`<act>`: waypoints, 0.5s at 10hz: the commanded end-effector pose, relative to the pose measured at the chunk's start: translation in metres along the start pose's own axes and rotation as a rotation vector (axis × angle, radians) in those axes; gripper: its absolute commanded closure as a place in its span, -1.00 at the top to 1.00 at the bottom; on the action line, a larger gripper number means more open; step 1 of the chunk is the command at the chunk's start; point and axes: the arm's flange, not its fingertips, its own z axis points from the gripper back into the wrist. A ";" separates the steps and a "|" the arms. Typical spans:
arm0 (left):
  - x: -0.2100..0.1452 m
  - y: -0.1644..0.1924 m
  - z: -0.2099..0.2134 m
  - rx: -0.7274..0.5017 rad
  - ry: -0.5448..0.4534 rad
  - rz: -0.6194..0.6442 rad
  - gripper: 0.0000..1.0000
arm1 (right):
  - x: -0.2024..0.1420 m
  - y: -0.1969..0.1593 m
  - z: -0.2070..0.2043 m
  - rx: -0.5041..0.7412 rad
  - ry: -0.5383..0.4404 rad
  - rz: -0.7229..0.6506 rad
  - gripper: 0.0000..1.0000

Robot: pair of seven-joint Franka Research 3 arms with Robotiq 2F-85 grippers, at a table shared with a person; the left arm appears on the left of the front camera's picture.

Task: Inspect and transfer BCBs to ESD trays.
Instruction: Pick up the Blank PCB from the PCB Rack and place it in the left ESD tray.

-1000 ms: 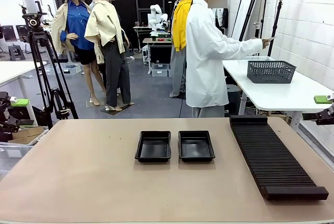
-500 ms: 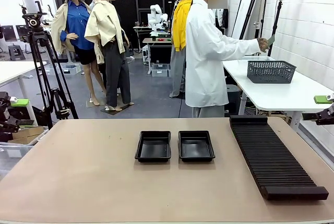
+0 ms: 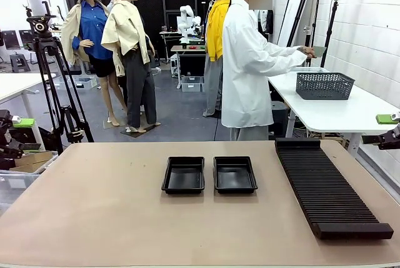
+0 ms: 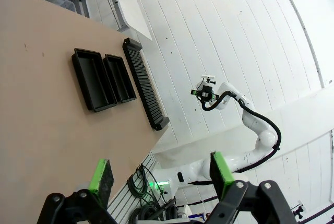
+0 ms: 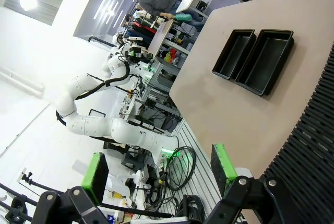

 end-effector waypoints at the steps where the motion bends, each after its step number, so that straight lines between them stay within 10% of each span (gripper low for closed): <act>1: 0.001 -0.002 0.001 0.003 -0.006 0.011 0.96 | 0.011 -0.014 0.004 0.043 0.042 -0.053 1.00; 5: 0.001 -0.002 0.001 0.003 -0.006 0.011 0.96 | 0.018 -0.051 0.026 0.019 0.031 -0.131 1.00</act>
